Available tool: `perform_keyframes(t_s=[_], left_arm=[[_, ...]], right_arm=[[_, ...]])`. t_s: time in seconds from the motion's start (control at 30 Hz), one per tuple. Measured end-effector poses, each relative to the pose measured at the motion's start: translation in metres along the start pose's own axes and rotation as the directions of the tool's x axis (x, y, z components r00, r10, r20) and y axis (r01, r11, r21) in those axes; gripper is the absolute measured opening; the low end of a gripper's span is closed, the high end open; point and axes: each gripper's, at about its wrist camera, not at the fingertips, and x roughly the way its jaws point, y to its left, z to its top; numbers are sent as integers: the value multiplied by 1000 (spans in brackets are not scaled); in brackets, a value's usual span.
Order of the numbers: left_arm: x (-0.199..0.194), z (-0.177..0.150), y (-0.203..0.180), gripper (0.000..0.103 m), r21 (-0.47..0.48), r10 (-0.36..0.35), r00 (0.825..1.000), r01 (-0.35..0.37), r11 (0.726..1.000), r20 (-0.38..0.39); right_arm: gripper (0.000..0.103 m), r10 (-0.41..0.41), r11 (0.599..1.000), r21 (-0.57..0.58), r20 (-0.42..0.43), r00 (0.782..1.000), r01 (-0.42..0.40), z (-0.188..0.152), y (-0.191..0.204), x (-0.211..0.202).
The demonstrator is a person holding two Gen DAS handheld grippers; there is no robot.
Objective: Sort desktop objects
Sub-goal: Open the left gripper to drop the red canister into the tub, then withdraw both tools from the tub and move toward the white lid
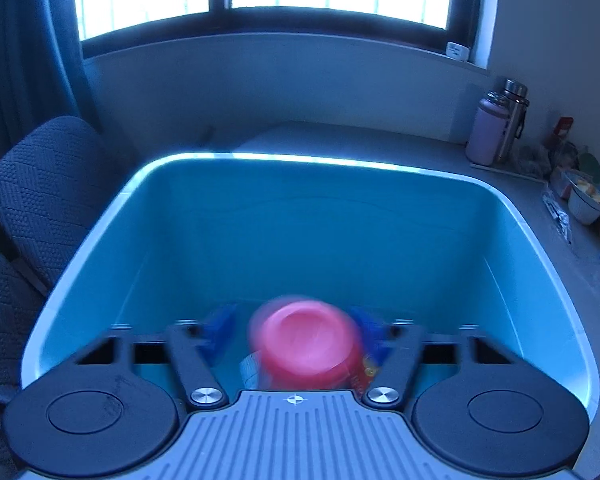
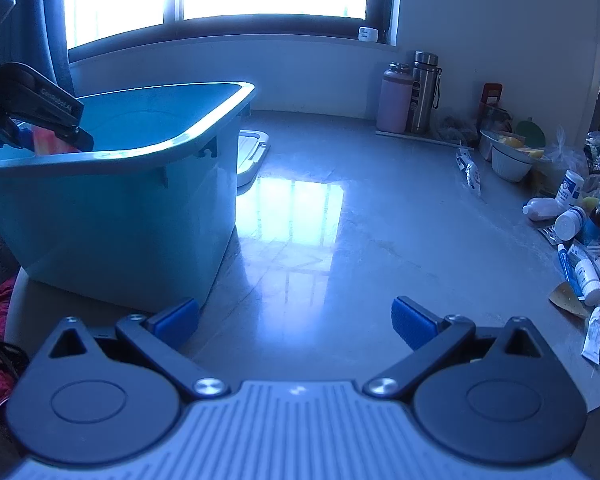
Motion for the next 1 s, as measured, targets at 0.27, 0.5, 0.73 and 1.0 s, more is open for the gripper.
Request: perform_keyframes(t_s=[0.27,0.5,0.73,1.0], left_arm=[[-15,-1,2,89,-1,33,999,-33,999,17],[-25,-8,5,89,-5,41,999,-41,999,14],[-41,-19,14,89,-21,55,998,-55,998,9],[-66,-34,22,89,12,95,995,-95,995,17]], right_arm=[[103,8,1000,-11,3,1000,-8,0,1,-1],[103,30,999,-39,5,1000,-30,1,5,-3],[103,53,997,-48,3,999,-53,1,4,-4],[103,67,996,-54,4,998,-67,1,2,-8]])
